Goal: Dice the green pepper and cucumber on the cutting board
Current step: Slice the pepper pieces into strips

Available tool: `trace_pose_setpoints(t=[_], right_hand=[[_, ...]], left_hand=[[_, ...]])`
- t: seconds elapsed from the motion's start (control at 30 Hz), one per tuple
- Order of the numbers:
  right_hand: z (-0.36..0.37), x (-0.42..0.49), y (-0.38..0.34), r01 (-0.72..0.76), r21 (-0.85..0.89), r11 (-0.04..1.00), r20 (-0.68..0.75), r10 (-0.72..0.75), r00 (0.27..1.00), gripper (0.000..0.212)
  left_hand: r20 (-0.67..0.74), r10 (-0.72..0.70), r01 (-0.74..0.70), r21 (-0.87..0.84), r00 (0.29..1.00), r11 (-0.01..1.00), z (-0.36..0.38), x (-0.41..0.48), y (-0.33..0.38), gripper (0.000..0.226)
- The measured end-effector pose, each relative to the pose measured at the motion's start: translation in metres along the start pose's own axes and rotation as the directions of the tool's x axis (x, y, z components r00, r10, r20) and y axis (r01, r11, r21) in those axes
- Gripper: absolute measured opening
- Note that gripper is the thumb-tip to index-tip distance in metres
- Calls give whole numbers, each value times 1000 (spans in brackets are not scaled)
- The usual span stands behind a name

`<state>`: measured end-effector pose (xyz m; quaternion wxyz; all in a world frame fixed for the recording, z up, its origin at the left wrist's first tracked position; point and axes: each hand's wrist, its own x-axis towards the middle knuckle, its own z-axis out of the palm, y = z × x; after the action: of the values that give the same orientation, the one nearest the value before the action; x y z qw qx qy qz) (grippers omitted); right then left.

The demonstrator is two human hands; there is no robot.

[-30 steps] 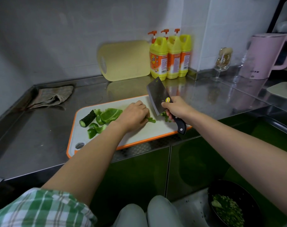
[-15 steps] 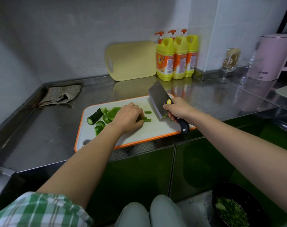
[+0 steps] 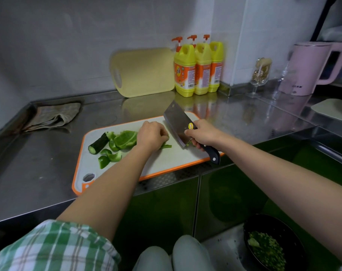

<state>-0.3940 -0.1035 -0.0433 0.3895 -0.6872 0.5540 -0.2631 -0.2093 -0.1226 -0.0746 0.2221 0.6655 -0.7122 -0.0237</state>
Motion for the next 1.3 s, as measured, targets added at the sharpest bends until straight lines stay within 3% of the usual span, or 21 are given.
trace_pose_setpoints(t=[0.2,0.37,0.43,0.5,0.93,1.1,1.3], right_hand=[[4,2,-2,15,-58,998,30,-14,999,24],[7,-1,-10,8,-146,989,48,-1,999,23],[7,-3,-12,7,-161,987,38,-1,999,22],[6,-7,-14,3,-174,985,30,2,1000,22],[8,-8,-14,-38,-238,971,47,51,998,16],[5,-10,-21,-24,-281,959,11,28,1000,13],[2,-21,-32,-34,-348,937,32,48,998,14]], left_hand=[[9,19,-19,10,1000,1000,-18,-10,-14,10],[21,87,-87,14,996,996,-21,-33,-17,37],[49,121,-126,112,991,986,-23,-41,-17,43],[100,129,-147,198,987,969,-24,-47,-15,37],[-57,8,-12,-73,998,997,-2,-49,2,26],[-86,30,-34,-48,996,998,-5,-54,-6,42],[-100,12,-20,-78,995,997,-4,-56,-3,28]])
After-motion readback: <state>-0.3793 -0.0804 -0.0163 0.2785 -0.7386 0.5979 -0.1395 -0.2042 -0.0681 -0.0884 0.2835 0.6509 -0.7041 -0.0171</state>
